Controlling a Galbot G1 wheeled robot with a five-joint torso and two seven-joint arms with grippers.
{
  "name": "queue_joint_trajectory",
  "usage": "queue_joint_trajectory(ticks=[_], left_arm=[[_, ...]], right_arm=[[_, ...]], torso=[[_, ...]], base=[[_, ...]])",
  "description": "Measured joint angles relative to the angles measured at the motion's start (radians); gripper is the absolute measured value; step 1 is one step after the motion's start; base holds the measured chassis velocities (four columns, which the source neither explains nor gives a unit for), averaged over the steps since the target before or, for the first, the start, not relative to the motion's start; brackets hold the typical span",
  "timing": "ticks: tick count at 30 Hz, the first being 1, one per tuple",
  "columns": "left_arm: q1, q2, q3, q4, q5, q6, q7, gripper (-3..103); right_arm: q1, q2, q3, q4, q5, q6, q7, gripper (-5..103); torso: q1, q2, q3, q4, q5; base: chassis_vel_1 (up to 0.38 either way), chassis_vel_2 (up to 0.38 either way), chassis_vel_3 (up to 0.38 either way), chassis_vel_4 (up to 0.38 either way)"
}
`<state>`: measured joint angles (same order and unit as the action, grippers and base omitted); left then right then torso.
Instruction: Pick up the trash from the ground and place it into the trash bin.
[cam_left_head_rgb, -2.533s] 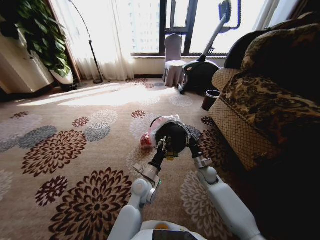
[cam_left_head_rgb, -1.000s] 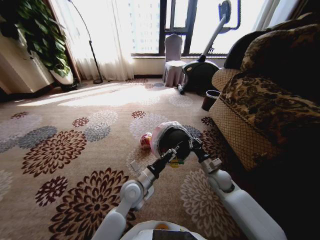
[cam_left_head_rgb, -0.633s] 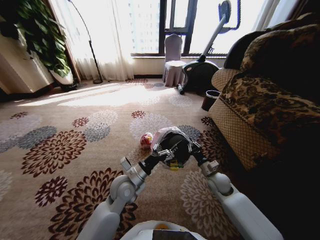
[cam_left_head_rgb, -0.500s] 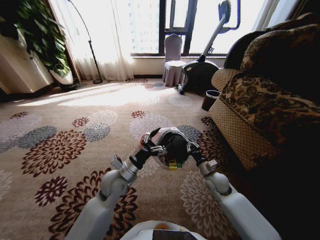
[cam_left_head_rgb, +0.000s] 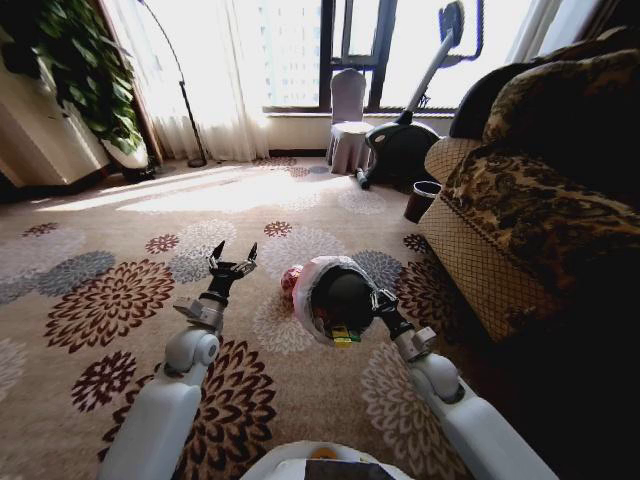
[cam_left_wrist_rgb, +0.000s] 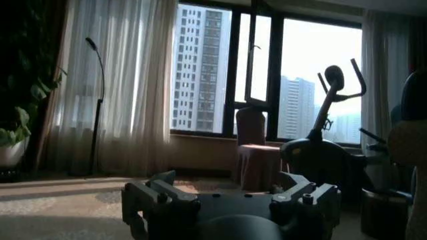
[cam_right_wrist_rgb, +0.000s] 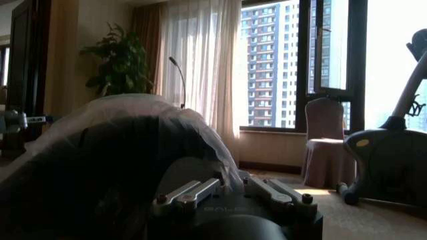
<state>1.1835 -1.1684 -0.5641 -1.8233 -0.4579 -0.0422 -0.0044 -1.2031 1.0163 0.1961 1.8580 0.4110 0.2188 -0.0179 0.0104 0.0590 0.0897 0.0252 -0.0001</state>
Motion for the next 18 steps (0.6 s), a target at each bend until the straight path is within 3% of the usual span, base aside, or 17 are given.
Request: queue_joint_trajectory(ticks=[6, 12, 18], left_arm=[[-0.014, 0.012, 0.049, 0.315, 0.103, -0.095, 0.053, 100], [-0.01, 0.003, 0.08, 0.411, 0.06, -0.115, 0.139, 100], [-0.042, -0.011, 0.113, 0.463, 0.085, -0.108, 0.183, 100]], right_arm=[[0.01, -0.008, -0.005, 0.003, 0.006, 0.011, 0.0, 0], [0.023, -0.002, -0.012, -0.024, -0.025, 0.034, 0.0, 0], [0.017, -0.001, -0.02, -0.024, -0.028, 0.036, 0.0, 0]], torso=[[0.0, 0.0, 0.0, 0.0008, -0.0003], [0.0, 0.0, 0.0, 0.0006, 0.0], [0.0, 0.0, 0.0, 0.0006, 0.0001]], base=[[-0.06, 0.077, 0.071, -0.062], [-0.192, 0.192, 0.213, -0.171], [-0.274, 0.271, 0.282, -0.29]])
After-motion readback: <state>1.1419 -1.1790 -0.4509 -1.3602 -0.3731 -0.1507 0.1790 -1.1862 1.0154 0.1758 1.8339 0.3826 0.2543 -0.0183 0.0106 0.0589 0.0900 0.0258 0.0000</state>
